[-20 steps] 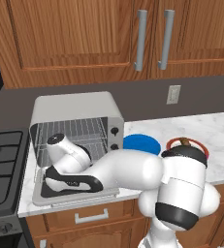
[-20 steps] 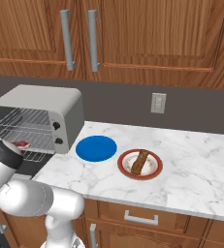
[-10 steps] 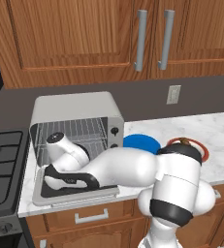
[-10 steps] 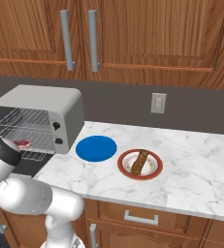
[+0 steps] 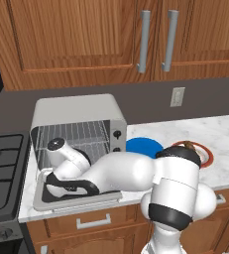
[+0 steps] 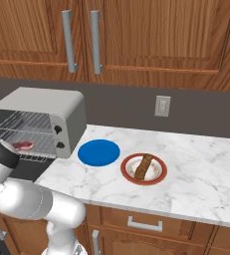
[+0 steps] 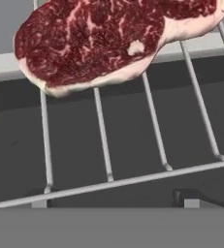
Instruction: Open the toaster oven door. Place the baguette on the top rack in the toaster oven and place the steak on the bottom rack.
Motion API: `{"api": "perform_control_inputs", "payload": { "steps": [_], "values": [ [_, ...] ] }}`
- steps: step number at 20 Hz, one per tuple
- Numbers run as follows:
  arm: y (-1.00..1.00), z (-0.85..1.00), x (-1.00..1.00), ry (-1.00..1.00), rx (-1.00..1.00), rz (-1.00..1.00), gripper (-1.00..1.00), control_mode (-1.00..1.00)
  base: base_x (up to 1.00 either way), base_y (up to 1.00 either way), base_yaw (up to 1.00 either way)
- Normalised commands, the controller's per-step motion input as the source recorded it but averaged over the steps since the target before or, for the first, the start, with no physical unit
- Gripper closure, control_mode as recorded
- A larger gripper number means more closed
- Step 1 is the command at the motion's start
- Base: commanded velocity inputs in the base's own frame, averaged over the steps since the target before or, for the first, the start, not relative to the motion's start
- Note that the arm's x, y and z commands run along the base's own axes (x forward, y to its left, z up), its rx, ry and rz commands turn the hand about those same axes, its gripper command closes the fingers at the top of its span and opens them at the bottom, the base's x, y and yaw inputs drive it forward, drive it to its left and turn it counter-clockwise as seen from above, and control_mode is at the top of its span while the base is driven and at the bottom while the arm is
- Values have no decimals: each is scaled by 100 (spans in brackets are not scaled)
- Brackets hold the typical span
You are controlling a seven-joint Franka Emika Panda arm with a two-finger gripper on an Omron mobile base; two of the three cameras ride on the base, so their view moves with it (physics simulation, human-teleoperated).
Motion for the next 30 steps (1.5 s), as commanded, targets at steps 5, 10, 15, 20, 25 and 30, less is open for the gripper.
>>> {"api": "perform_control_inputs", "payload": {
  "steps": [5, 10, 15, 20, 25, 30],
  "values": [
    [-21, -2, 34, -11, 0, 0, -100, -100, 0, 0, 0],
    [-22, 0, 43, -1, 0, 0, -100, -100, 0, 0, 0],
    [-14, 5, 42, 0, 0, 0, -100, -100, 0, 0, 0],
    [0, 9, 39, 0, 0, 0, -100, -100, 0, 0, 0],
    [13, 4, 26, 0, 0, 4, -100, -100, 0, 0, 0],
    [9, 0, 21, 0, 0, 8, -100, -100, 0, 0, 0]
  ]
}}
